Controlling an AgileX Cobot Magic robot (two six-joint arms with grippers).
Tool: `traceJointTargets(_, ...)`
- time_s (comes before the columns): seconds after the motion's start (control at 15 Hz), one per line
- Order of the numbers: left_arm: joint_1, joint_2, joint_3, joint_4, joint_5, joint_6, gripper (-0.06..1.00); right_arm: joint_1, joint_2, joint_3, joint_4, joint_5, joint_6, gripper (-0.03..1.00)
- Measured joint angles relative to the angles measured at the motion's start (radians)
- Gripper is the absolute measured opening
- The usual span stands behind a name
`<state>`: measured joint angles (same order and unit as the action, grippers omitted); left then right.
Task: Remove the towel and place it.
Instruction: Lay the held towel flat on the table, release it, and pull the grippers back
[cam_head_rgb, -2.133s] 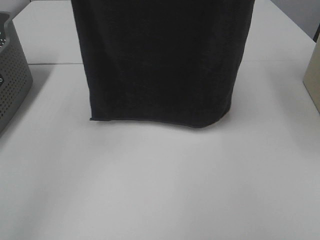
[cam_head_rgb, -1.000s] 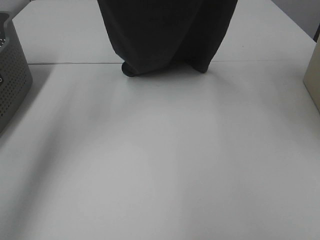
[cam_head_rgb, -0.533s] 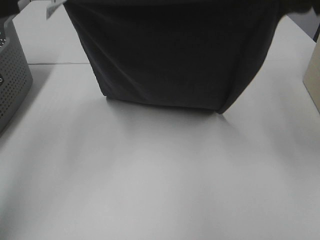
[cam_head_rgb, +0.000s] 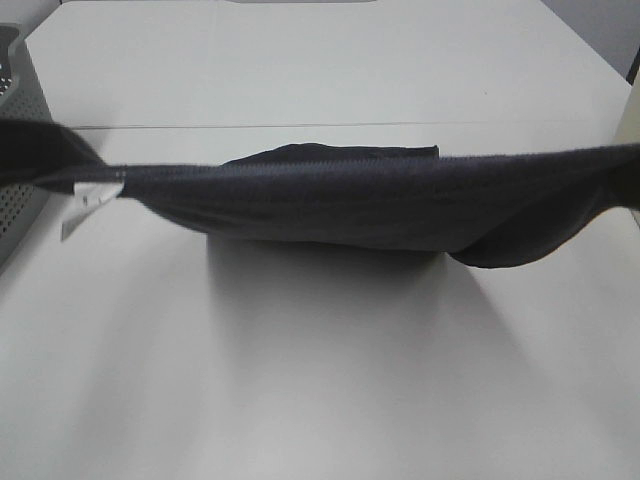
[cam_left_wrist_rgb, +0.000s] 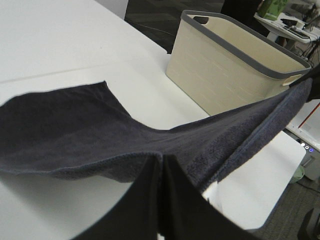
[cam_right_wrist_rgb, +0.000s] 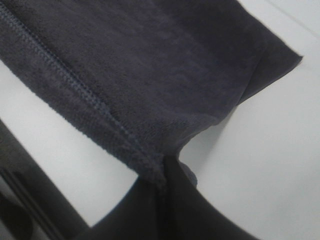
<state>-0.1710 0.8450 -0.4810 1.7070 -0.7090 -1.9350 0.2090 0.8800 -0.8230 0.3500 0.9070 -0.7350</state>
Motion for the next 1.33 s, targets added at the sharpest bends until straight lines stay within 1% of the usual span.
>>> traceJointTargets(0.07, 0.0, -0.001, 0.04, 0.003, -0.001, -0.027, 0.0, 0.0, 0.012, 0.0, 0.004, 0.042, 0.0, 0.01)
traceJointTargets(0.2, 0.0, -0.002, 0.092, 0.004, -0.009, -0.048, 0.0, 0.0, 0.048, 0.002, 0.007, 0.118, 0.001, 0.01)
traceJointTargets(0.33, 0.002, -0.002, 0.142, 0.004, -0.015, -0.097, 0.0, -0.001, 0.074, 0.024, 0.023, 0.162, 0.001, 0.01)
traceJointTargets(0.53, 0.002, -0.002, 0.217, 0.012, -0.051, -0.179, 0.0, -0.005, 0.116, 0.161, 0.046, 0.166, -0.024, 0.01)
traceJointTargets(0.8, 0.002, -0.002, 0.347, 0.014, -0.075, -0.265, 0.0, -0.007, 0.144, 0.329, 0.1, 0.116, -0.117, 0.01)
traceJointTargets(0.93, 0.004, -0.002, 0.399, 0.02, -0.081, -0.287, 0.0, -0.007, 0.144, 0.387, 0.141, 0.111, -0.196, 0.01)
traceJointTargets(1.07, 0.008, -0.002, 0.423, 0.022, -0.095, -0.303, 0.0, -0.009, 0.144, 0.439, 0.175, 0.118, -0.357, 0.01)
traceJointTargets(1.2, 0.011, -0.002, 0.454, 0.022, -0.118, -0.303, 0.0, -0.015, 0.144, 0.471, 0.184, 0.138, -0.496, 0.01)
traceJointTargets(1.33, 0.013, -0.004, 0.483, 0.03, -0.148, -0.304, 0.0, -0.015, 0.144, 0.477, 0.189, 0.167, -0.56, 0.01)
